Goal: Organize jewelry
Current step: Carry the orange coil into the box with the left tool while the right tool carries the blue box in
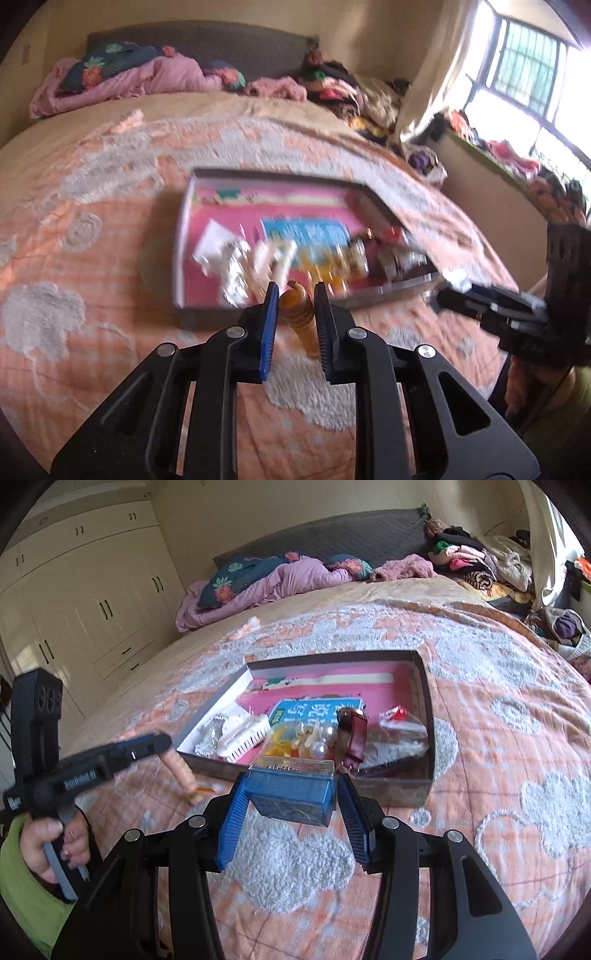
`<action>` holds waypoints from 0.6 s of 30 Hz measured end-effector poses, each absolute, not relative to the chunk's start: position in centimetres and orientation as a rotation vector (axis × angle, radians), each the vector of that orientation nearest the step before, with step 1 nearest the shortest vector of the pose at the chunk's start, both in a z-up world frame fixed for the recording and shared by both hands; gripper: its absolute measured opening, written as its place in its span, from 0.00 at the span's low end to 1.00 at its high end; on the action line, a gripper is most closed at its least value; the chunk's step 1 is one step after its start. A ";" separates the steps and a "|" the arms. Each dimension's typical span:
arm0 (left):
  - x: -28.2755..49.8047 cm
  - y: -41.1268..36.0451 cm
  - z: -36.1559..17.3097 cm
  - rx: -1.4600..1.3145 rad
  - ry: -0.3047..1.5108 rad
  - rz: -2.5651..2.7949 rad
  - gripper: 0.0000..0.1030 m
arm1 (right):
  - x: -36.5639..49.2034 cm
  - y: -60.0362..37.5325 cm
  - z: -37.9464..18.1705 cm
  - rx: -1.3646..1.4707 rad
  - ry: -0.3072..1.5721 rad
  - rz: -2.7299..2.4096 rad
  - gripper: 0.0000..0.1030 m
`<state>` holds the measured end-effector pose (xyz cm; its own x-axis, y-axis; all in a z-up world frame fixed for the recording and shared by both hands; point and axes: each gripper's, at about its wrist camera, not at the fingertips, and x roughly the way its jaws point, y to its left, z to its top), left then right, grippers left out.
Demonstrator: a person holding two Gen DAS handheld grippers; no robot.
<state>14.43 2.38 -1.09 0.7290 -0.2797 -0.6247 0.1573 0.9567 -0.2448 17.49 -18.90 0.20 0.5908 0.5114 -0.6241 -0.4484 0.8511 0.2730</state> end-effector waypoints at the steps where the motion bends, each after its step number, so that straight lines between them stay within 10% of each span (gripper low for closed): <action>1: 14.7 2.7 -0.7 -0.184 0.707 -0.233 0.11 | 17.6 -18.8 0.3 0.088 0.750 0.559 0.46; 18: 21.2 2.5 -1.2 -0.173 0.726 -0.190 0.11 | 22.8 -16.3 0.7 0.006 0.733 0.544 0.46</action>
<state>21.22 2.50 -1.20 0.7323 -0.2318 -0.6403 0.1124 0.9685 -0.2221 22.82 -16.25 0.69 0.6115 0.4733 -0.6341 -0.4695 0.8621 0.1907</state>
